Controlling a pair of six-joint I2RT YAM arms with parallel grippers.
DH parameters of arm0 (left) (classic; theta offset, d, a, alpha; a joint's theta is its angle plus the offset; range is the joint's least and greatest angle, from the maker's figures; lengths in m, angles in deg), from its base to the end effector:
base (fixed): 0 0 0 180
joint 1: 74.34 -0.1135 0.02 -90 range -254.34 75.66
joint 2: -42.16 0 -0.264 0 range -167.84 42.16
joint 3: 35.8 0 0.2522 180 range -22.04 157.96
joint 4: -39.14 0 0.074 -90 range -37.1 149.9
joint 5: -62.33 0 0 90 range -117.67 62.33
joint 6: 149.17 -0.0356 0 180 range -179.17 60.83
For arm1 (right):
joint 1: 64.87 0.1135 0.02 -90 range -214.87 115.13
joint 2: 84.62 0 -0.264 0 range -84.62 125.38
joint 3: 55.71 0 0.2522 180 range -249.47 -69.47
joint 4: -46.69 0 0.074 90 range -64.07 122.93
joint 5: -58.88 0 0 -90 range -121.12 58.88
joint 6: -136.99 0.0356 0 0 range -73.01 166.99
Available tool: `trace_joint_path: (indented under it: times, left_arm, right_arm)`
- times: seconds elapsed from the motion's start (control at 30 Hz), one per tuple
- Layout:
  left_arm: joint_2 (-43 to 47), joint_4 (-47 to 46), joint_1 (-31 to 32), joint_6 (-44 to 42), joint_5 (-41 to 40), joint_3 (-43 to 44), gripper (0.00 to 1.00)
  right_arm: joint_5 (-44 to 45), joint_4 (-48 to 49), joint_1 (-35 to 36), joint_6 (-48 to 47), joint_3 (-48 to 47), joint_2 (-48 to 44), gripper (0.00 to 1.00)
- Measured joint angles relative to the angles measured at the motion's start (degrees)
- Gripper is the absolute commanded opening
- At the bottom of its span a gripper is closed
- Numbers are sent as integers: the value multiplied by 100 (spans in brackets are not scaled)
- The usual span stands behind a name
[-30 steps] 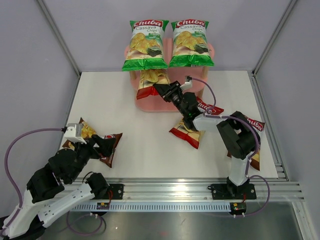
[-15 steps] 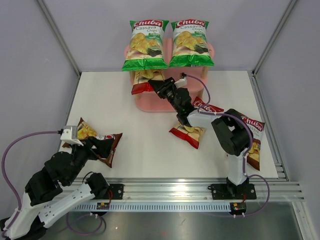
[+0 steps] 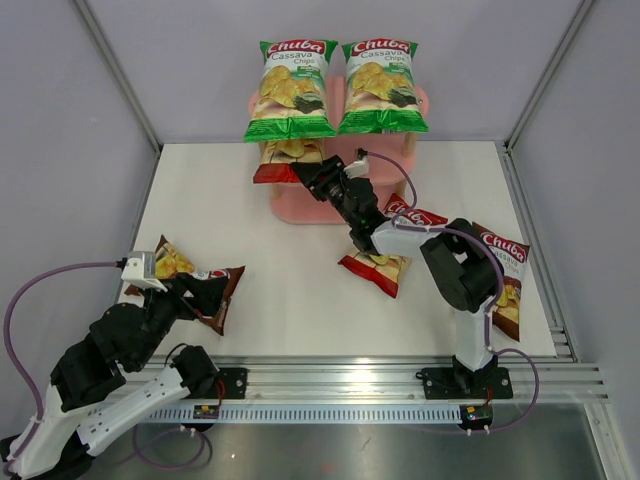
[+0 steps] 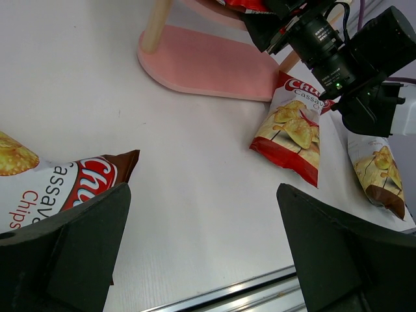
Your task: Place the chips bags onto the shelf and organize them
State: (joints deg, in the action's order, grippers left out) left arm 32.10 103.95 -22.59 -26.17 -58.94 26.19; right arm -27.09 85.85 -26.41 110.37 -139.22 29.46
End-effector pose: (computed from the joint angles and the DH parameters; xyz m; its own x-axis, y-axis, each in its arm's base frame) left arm 0.0253 -0.0022 0.3349 -0.3107 -0.3578 -0.8806 0.2251 0.8724 -0.4339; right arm 0.3564 0.2799 0.2426 -0.4536 0.7786 -0.4337 -0.3582 0.2863 0.8887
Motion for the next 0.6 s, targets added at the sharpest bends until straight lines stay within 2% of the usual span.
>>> trace_joint_path:
  times: [0.13,0.17,0.23,0.37,0.6]
  left_arm:
    - [7,-9,0,0,0,0,99]
    - [24,-7,0,0,0,-2,99]
    - [57,-15,0,0,0,-2,99]
    - [74,-11,0,0,0,-2,99]
    - [74,-11,0,0,0,-4,99]
  right_arm:
    - [61,-188,13,9,232,-175,65]
    - [103,-232,17,9,299,-260,74]
    - [136,-284,17,9,433,-455,79]
    - [170,-385,20,-39,595,-726,99]
    - [245,-684,17,-61,914,-1093,99]
